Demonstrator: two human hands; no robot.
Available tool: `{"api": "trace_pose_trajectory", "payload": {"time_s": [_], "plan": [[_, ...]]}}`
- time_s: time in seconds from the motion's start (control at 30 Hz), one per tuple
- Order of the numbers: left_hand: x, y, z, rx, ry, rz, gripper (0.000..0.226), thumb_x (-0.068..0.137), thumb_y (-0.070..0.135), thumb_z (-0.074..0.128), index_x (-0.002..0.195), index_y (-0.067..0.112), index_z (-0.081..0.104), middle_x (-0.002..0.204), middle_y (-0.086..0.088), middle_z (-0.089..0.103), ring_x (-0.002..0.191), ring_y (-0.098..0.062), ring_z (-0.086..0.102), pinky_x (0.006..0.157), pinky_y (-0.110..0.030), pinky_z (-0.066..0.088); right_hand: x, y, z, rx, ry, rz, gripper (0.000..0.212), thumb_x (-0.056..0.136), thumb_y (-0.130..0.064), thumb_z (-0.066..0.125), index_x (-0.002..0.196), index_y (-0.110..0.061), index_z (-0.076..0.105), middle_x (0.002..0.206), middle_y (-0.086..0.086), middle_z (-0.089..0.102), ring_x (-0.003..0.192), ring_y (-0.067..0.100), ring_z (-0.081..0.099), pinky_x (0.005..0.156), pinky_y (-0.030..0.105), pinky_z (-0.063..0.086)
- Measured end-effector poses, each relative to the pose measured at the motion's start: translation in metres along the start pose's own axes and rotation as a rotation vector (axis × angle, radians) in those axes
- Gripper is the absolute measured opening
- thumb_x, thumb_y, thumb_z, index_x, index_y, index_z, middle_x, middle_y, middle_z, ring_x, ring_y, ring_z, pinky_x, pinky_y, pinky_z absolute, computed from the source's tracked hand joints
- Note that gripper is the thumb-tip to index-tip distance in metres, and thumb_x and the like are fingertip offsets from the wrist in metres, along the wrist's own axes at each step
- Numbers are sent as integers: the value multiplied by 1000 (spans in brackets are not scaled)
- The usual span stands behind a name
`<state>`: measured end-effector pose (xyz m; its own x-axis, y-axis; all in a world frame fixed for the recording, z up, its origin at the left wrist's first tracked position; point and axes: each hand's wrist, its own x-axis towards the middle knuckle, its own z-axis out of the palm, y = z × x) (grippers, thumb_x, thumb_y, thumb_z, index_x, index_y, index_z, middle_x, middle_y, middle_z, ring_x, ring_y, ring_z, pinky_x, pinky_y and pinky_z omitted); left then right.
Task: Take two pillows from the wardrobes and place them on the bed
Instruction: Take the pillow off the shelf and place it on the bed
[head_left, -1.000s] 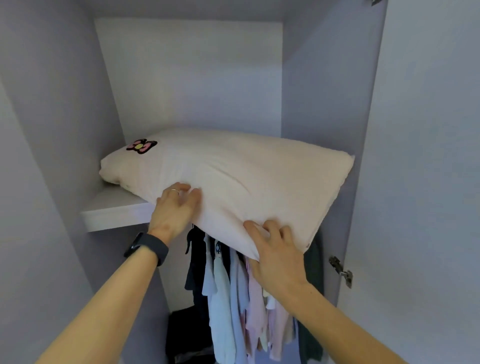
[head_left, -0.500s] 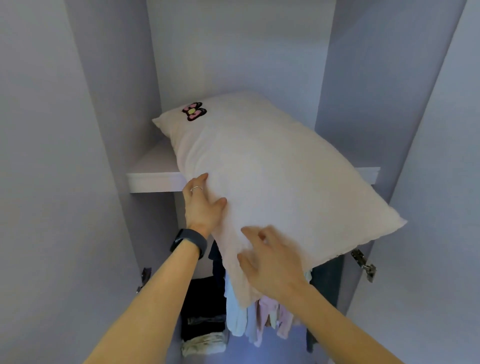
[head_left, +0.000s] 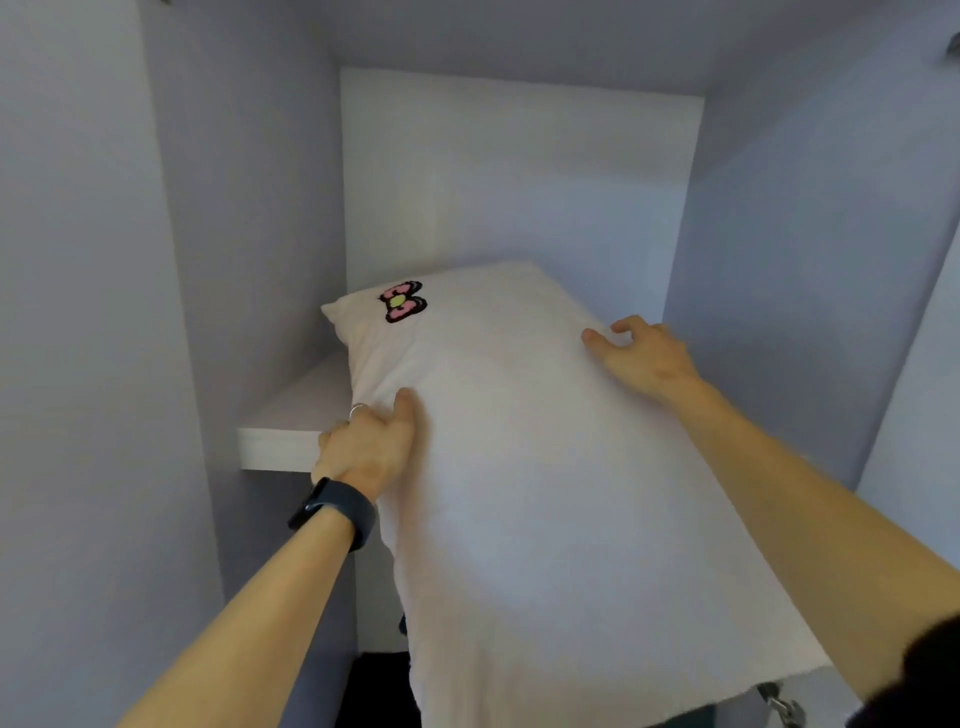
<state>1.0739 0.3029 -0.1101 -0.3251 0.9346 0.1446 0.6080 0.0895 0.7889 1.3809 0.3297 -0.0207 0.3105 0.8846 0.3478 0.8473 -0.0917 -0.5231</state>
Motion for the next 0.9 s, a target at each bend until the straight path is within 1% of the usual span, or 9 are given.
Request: {"api": "trace_pose_trajectory", "payload": {"time_s": [0.07,0.13,0.17,0.27,0.4,0.5,0.63,0.8,0.9], "plan": [[11,16,-2,-10,66,-23,101,78,85,30,146,10,34,143,-18,40,135,-38,33,106,-54,37,23,1,-5,119,-125,64,97,77,-87,47,153,-29,34,159,9,37,145,36,36,117,47,32],[25,30,-1,-91,54,-56,106,73,86,46,150,15,26,147,-19,33,137,-41,31,109,-55,35,42,2,-3,156,-271,83,111,72,-88,55,158,-23,25,164,4,31,148,30,34,117,42,29],[33,35,-1,-153,11,-75,108,72,83,54,151,17,23,149,-18,33,137,-41,34,110,-53,35,50,2,-1,131,-339,77,114,71,-86,59,157,-19,29,162,4,35,145,29,39,114,40,32],[53,41,0,-339,-156,-129,116,70,70,72,154,13,17,155,-12,35,136,-36,41,112,-47,37,69,4,6,76,-491,58,98,64,-81,70,136,-15,59,133,6,66,112,25,67,103,35,48],[61,35,4,-344,-221,-152,128,57,70,80,155,16,18,158,-11,30,139,-36,37,114,-49,34,70,9,6,159,-596,87,86,62,-71,81,128,-17,65,115,3,74,99,21,73,98,37,53],[57,29,7,-262,-185,-166,133,46,78,71,155,20,20,158,-13,27,143,-37,28,117,-50,27,59,10,11,223,-526,39,90,67,-60,85,140,-15,54,127,1,65,113,22,64,100,33,47],[37,20,12,-113,-23,-169,111,64,80,66,154,30,23,151,-16,27,138,-40,24,112,-48,26,30,17,17,302,-380,10,113,62,-62,87,153,-16,39,151,3,51,136,24,52,115,37,38],[13,-8,10,-413,-8,-71,109,64,63,81,152,26,29,146,-7,22,108,-22,40,103,-36,38,-38,40,28,456,-156,40,131,47,-71,88,155,-28,29,153,-4,46,138,22,47,116,42,39],[7,-26,-1,-649,-74,-59,102,65,48,88,148,21,34,142,-1,42,113,-20,54,100,-33,46,-83,56,35,697,-79,123,126,49,-66,88,154,-29,30,147,-9,50,124,16,56,102,37,45]]}}
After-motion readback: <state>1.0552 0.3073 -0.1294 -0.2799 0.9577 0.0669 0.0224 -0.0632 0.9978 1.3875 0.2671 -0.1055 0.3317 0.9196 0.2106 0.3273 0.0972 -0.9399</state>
